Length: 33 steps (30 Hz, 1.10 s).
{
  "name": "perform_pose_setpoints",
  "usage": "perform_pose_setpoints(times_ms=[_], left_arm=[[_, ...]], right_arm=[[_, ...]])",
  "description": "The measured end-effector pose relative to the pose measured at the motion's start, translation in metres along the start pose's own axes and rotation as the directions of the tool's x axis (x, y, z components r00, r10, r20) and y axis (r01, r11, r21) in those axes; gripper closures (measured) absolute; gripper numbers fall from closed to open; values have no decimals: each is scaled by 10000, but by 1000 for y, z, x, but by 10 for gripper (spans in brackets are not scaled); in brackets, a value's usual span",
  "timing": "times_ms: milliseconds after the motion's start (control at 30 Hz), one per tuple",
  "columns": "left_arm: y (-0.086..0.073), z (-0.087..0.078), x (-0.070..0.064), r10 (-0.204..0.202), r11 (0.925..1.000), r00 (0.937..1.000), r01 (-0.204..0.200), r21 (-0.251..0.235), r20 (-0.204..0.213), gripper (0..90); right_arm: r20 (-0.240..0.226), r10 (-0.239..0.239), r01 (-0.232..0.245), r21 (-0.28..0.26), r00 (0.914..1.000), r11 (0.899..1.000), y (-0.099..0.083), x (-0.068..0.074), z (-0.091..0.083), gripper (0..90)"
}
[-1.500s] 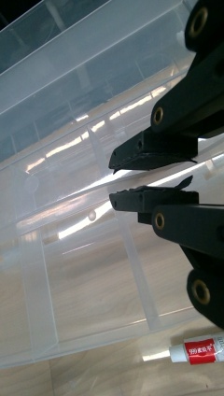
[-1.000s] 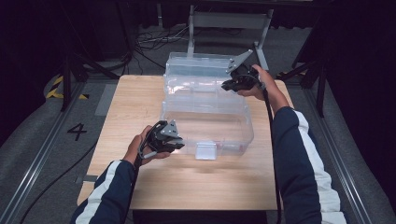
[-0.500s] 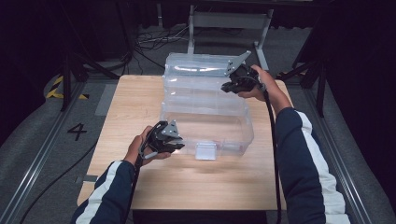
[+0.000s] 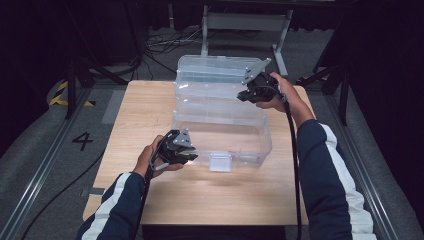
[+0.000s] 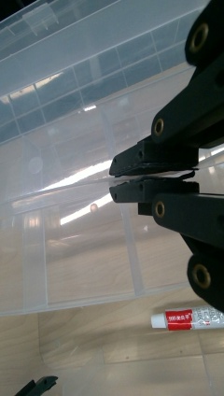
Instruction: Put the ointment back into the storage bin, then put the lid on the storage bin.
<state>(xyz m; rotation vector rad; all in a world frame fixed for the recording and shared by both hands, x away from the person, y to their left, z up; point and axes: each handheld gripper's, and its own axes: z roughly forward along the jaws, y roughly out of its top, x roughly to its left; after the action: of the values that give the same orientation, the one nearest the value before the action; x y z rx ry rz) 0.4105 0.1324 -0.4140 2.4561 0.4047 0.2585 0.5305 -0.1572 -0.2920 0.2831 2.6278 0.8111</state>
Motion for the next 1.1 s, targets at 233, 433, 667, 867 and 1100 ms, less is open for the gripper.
perform_pose_setpoints(times_ms=[233,433,667,867,1100], left_arm=[[-1,0,0,-64,9999,10000,64,-131,3,706],[-1,0,-1,-83,9998,10000,83,-166,-24,704],[-2,0,-1,-117,9997,9999,116,-204,-54,699],[-2,0,-1,-104,9997,9999,102,-214,-59,699],[-2,0,-1,-89,9996,9999,86,-276,-92,695]], right_arm=[[-77,-19,18,-106,10000,9999,-2,7,-5,860],[-101,-23,22,-79,9999,10000,-2,11,-8,859],[-50,-120,119,-39,9999,9999,-1,16,-10,859],[-16,-118,118,-73,9999,9999,-3,19,-11,858],[-46,-186,186,-12,9998,9998,-3,22,-14,856]])
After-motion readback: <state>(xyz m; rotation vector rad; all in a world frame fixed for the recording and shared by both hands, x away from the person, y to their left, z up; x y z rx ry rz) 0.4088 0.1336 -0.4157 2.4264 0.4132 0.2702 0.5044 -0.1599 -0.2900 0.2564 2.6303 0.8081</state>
